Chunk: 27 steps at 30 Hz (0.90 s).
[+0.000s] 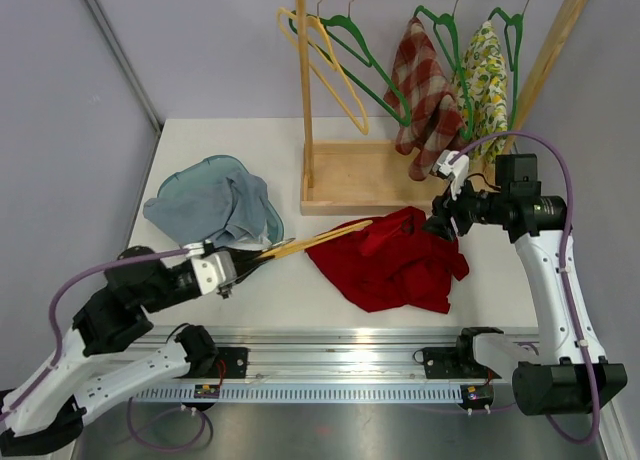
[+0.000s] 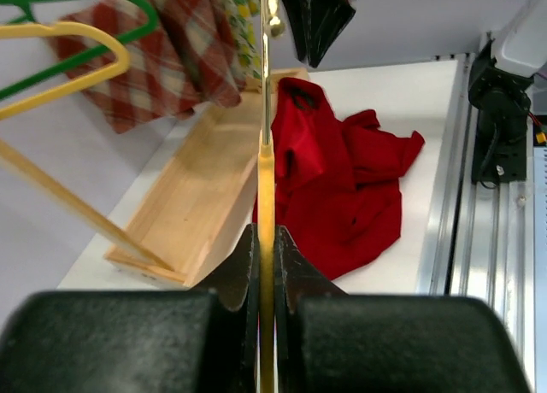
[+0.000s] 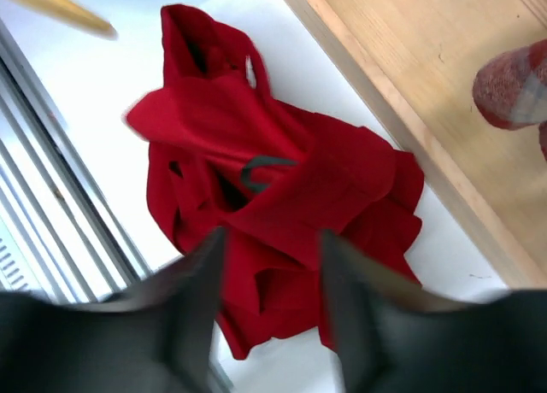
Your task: Remove the skirt from the hanger
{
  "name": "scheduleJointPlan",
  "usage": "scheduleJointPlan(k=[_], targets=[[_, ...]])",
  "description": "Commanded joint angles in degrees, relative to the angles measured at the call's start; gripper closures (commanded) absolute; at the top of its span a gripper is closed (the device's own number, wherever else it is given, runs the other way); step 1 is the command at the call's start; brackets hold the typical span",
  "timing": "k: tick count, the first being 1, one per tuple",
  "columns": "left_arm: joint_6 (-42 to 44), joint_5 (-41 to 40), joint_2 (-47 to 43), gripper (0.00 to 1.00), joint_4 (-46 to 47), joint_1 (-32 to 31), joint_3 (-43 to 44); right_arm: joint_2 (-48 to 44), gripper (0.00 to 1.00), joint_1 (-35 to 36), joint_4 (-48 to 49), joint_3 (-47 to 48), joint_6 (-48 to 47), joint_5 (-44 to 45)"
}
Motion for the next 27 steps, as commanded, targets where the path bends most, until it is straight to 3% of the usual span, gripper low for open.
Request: scheduleJointPlan(k=[1, 5, 7, 10, 12, 14, 16, 18, 20, 24, 27], targets=[[0.09, 4.55, 4.98, 1.00, 8.09, -0.27, -0.75, 3.75, 0.37, -0.36, -2.00, 1.00, -3.00, 1.97], [0.97, 7.00, 7.98, 1.00, 9.15, -0.27, -0.05, -3.69, 0.15, -0.36, -3.24, -0.06, -8.80, -6.37], [1.58, 8.32, 8.78, 1.00, 9.15, -0.27, 0.13, -6.26, 0.07, -0.36, -4.90, -0.14, -18.61, -15.99], [1.59, 10.70, 11.06, 1.00, 9.41, -0.27, 0.65, -5.05, 0.04, -0.09, -14.29, 2.57, -32.34, -28.92], [1.41, 11.49, 12.38, 1.00, 9.94, -0.27, 0.92, -0.31, 0.05, 1.74, -22.29, 5.65, -39.70, -31.78], [1.06, 12.20, 12.82, 1.00, 10.46, -0.27, 0.92, 3.46, 0.10, 6.82, -23.28, 7.32, -38.97, -30.04], [0.54, 13.07, 12.91, 1.00, 11.78, -0.27, 0.74, 4.36, 0.14, 10.08, -20.66, 6.98, -34.06, -26.19], [0.36, 14.21, 12.91, 1.00, 13.18, -0.27, 0.39, 3.32, 0.16, 14.21, -11.89, 4.10, -25.48, -22.67], [0.01, 15.01, 12.91, 1.00, 14.15, -0.27, 0.13, 2.17, 0.16, 16.51, -6.18, 1.80, -22.97, -18.27], [-0.43, 15.71, 13.18, 1.00, 15.47, -0.27, -0.40, 3.83, 0.23, 17.66, -6.32, 2.05, -21.73, -16.59], [-1.05, 15.80, 13.18, 1.00, 16.96, -0.27, -1.01, 4.54, 0.37, 18.98, -6.06, 1.62, -21.56, -15.27]])
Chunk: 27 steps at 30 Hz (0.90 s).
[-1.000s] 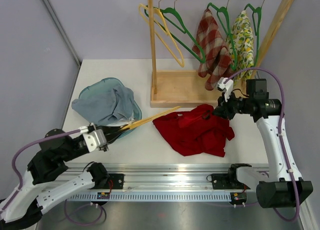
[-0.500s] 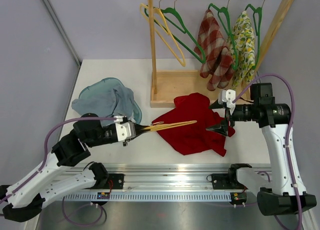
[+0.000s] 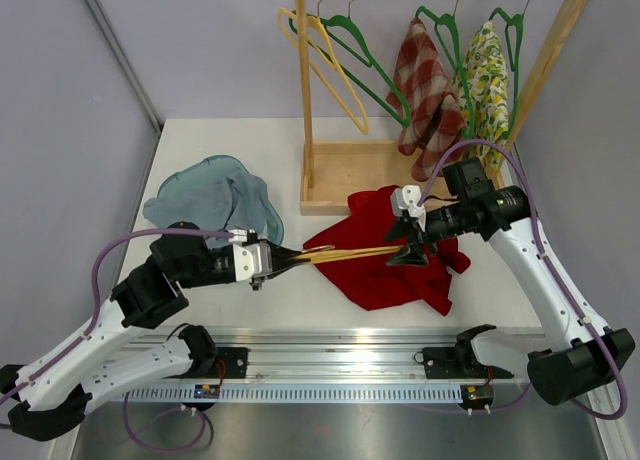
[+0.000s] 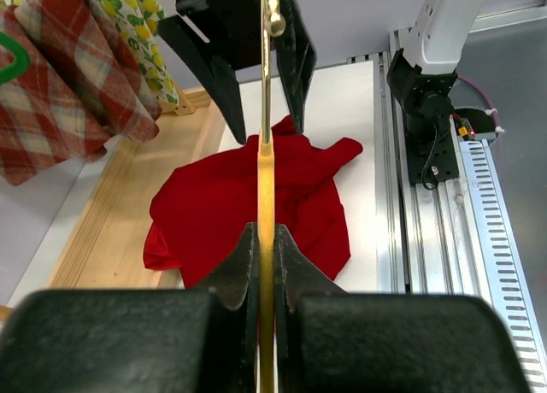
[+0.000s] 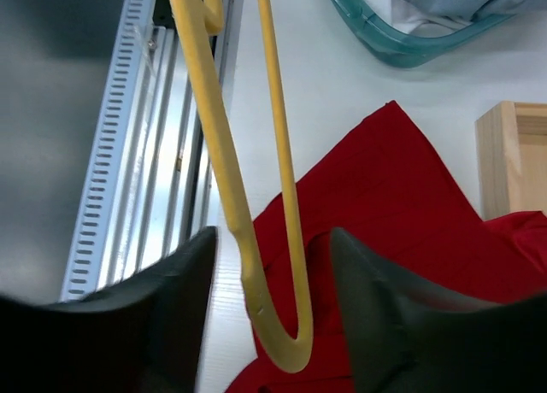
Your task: Remove the skirt from the hanger
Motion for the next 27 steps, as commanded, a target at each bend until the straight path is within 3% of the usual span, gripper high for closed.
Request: scheduleJointPlan(k=[1, 4, 5, 8, 10, 11, 14, 18, 20, 23, 27], targets=[[-0.98, 2.14, -0.24, 1.00, 7.09, -0.27, -0.32, 0.28, 0.50, 2.23, 2.82, 0.09, 2.01, 2.74], [-0.81, 1.26, -0.33, 1.00, 8.06, -0.27, -0.76, -0.42, 0.81, 2.42, 2.99, -0.09, 1.92, 3.36], [-0.81, 0.91, -0.42, 1.00, 8.32, -0.27, -0.93, -1.47, 0.96, 2.42, 3.17, -0.18, 2.01, 3.62], [-0.98, -0.76, -0.33, 0.97, 9.90, -0.27, -1.90, -4.54, 1.00, 2.24, 3.52, -0.53, 3.67, 5.38], [-1.51, -4.09, -0.51, 0.74, 10.61, -0.27, -2.16, -6.04, 1.00, 1.54, 3.35, -0.44, 7.01, 8.53], [-1.51, -5.41, -0.77, 0.41, 10.78, -0.27, -2.25, -7.53, 1.00, 0.84, 3.35, -0.53, 8.41, 10.20], [0.16, -12.25, -3.40, 0.04, 10.35, -0.27, -2.60, -8.77, 1.00, -3.37, 3.26, 0.26, 17.63, 20.04], [3.49, -26.02, -8.84, 0.01, 9.47, -0.27, -6.55, -11.84, 1.00, -11.80, 2.99, -1.48, 28.60, 24.01], [3.76, -31.58, -11.83, 0.01, 8.42, -0.27, -10.32, -15.34, 1.00, -12.52, 4.75, -3.94, 30.83, 27.08], [3.06, -33.36, -14.82, 0.01, 6.40, -0.27, -14.54, -18.60, 1.00, -14.28, 7.91, -6.85, 35.40, 35.34], [1.66, -33.98, -16.59, 0.01, 4.72, -0.27, -17.45, -19.93, 1.00, -14.63, 8.01, -7.56, 37.25, 37.99]])
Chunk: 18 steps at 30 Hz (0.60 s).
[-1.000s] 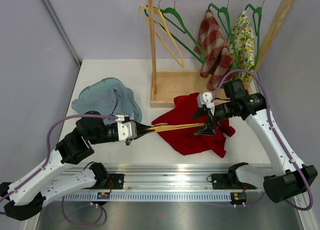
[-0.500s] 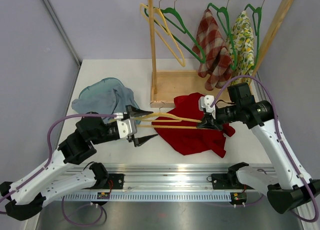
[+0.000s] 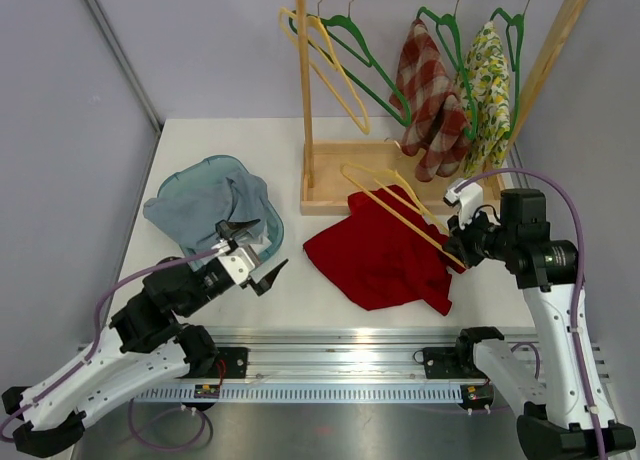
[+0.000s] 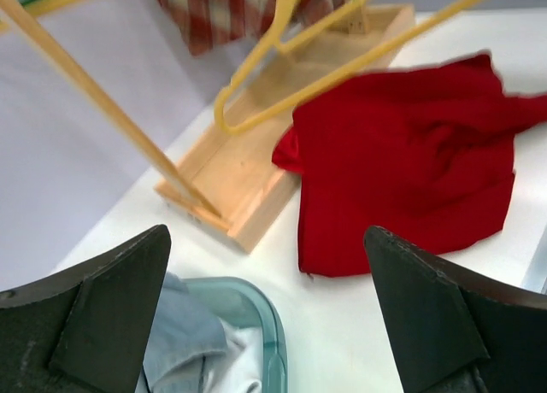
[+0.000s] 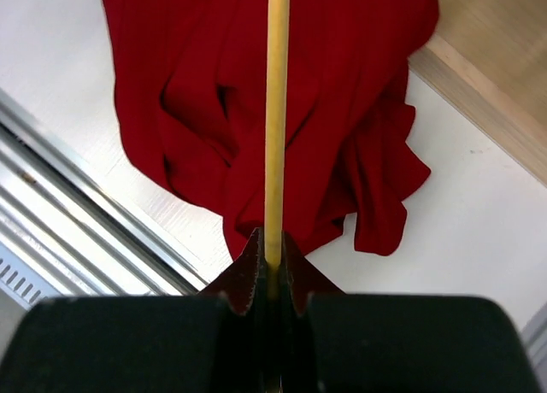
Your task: Remove the skirt from the hanger
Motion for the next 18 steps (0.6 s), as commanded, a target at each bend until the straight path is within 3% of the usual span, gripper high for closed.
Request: scheduleJointPlan(k=[1, 18], targets=[[-0.66, -4.58, -1.20, 0.01, -0.52, -0.18, -1.61, -1.07, 1.00, -0.67, 4.53, 0.07, 5.75, 5.59], [-0.40, -3.97, -0.76, 0.01, -1.14, -0.18, -3.02, -6.17, 1.00, -3.83, 5.67, 1.73, 7.07, 10.08]])
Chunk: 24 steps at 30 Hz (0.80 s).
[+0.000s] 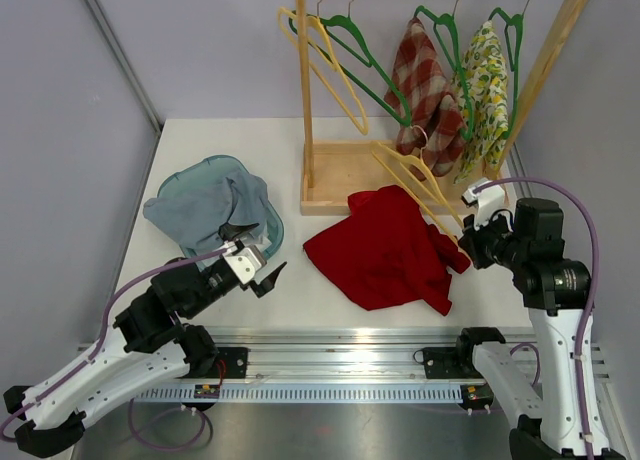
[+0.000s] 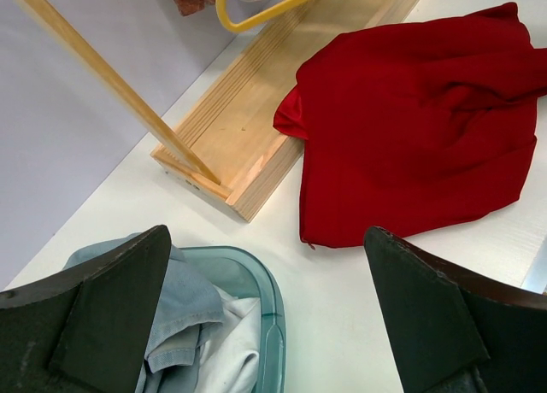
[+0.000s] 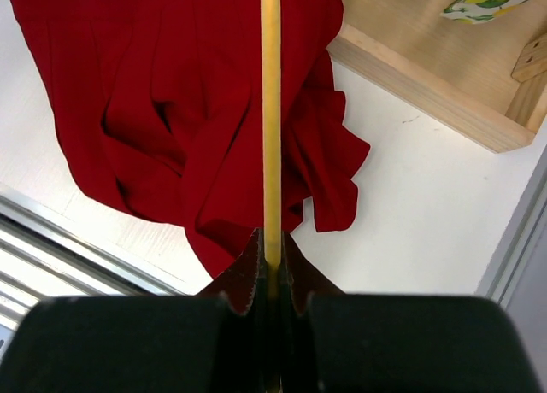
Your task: Remove the skirt from the hanger
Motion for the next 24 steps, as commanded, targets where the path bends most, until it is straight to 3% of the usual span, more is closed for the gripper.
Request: scheduleJointPlan(k=[1, 9, 24], targets=[[-0.38, -0.69, -0.39, 0.01, 1.81, -0.18, -0.09, -0.53, 1.00, -0.77, 3.77, 2.35, 1.57, 2.08], [-0.55, -0.52, -0.74, 0.01, 1.99, -0.18, -0.18, 5.87, 1.00, -0.77, 7.28, 8.58, 4.64, 5.07], [-0.99, -1.22, -0.22, 0.01, 2.34, -0.18, -0.35, 32.50, 1.00, -0.34, 10.10, 39.60, 10.01, -1.69]])
